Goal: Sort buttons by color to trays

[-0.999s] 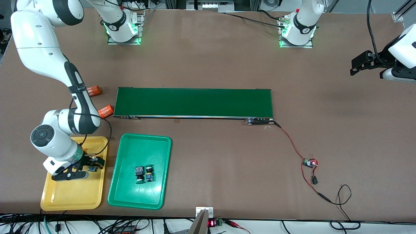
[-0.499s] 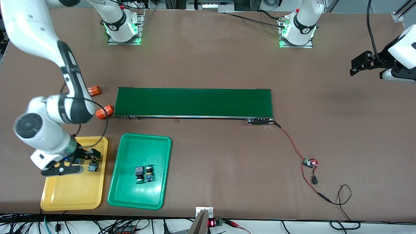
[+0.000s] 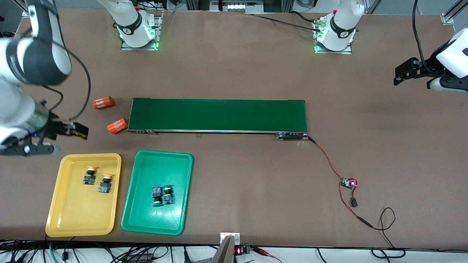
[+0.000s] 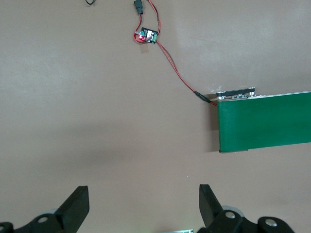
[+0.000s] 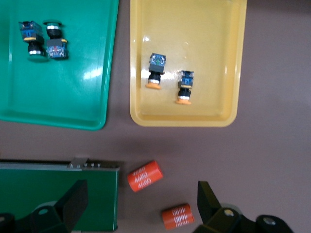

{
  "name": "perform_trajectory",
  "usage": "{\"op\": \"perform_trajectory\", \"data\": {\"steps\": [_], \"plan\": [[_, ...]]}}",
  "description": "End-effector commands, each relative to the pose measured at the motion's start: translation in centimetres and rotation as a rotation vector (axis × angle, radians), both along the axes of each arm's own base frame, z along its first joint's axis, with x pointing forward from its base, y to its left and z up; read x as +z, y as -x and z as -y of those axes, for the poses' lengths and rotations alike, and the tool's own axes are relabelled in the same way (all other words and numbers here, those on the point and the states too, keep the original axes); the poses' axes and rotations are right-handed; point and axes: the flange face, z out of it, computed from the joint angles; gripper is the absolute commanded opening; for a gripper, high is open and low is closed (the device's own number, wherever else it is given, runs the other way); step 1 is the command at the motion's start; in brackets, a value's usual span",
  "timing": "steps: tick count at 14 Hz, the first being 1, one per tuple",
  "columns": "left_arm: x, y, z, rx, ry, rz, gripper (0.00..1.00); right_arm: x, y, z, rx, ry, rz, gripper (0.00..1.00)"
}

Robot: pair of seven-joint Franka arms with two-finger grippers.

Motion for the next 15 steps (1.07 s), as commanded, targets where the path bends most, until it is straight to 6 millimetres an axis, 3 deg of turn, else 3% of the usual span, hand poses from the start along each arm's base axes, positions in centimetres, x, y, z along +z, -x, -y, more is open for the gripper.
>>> {"op": "perform_trajectory", "data": {"steps": [1,6,9,11,15], "plan": [[0.5,-0.2,-0.1,-0.010,0.003,-0.004,1.00,3.8,5.2,0.1,-0.026,0.014,0.005,1.00],[0.5,-0.2,-0.1,-0.009,0.003,-0.004,1.00,9.9,11.4,0.5,-0.072,0.000,-0.034,1.00],[0.5,-0.2,-0.1,-0.010,0.003,-0.004,1.00,10.8,13.3,1.6,-0.108,-0.017,-0.115,1.00],[0.5,-0.2,-0.1,-0.010,0.003,-0.004,1.00,10.5,13.4,2.2,-0.110,-0.028,-0.117,1.00],[0.5,-0.2,0.0,-0.010,0.003,-0.004,1.00,7.1,12.7,1.8,-0.082,-0.034,-0.127,1.00]]}}
